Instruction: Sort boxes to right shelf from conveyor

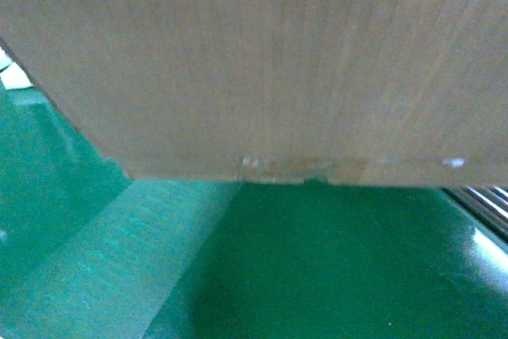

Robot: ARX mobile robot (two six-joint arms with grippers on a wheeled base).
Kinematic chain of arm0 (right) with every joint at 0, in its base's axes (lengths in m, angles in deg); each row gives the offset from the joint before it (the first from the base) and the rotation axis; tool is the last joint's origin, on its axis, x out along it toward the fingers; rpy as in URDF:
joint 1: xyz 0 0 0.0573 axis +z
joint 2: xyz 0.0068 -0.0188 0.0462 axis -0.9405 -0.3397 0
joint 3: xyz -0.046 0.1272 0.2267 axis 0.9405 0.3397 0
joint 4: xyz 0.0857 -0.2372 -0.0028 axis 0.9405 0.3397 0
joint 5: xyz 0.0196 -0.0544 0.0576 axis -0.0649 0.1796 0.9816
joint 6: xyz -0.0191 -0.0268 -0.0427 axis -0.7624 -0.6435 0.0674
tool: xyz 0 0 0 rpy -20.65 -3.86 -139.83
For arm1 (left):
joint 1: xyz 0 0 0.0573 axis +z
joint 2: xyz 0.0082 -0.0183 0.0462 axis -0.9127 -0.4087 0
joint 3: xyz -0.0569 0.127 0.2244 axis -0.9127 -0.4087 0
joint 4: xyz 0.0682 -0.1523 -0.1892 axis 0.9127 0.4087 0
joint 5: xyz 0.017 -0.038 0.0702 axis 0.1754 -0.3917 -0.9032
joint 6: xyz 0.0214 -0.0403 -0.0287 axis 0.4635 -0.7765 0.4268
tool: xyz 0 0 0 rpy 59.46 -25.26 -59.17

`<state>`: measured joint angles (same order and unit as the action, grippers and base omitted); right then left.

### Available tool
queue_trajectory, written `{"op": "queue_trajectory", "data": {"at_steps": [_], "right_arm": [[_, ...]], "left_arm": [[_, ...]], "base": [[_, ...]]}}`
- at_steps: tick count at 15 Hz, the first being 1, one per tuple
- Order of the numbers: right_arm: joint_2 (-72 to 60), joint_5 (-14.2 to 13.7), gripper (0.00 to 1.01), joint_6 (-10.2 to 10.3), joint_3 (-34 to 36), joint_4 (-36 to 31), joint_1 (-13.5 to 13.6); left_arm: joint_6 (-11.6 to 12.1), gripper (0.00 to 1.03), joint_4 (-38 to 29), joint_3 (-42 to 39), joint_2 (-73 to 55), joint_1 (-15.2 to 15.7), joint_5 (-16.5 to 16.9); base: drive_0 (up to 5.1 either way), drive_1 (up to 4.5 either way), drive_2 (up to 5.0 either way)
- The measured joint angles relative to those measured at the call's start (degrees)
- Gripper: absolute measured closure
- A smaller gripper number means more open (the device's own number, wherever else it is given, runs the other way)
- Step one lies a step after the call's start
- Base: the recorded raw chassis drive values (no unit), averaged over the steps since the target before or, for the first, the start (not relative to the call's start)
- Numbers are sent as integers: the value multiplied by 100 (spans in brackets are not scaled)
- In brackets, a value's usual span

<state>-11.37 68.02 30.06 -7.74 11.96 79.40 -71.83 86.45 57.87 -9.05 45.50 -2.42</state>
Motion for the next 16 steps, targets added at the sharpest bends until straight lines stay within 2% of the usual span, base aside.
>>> {"op": "queue_trajectory", "data": {"at_steps": [4,7,16], "right_arm": [[125,-2,98,-2,-103,-81,-33],[232,-24,98,-155,-105,-179,-33],[190,-24,98,-166,-66,-201,-31]], "left_arm": [[42,101,2,122,103,-46,-74],[136,101,-44,146,153,-114,-149],[140,101,-42,144,107,-114,-144]], "base": [[0,0,0],[0,0,0],[0,0,0]]}}
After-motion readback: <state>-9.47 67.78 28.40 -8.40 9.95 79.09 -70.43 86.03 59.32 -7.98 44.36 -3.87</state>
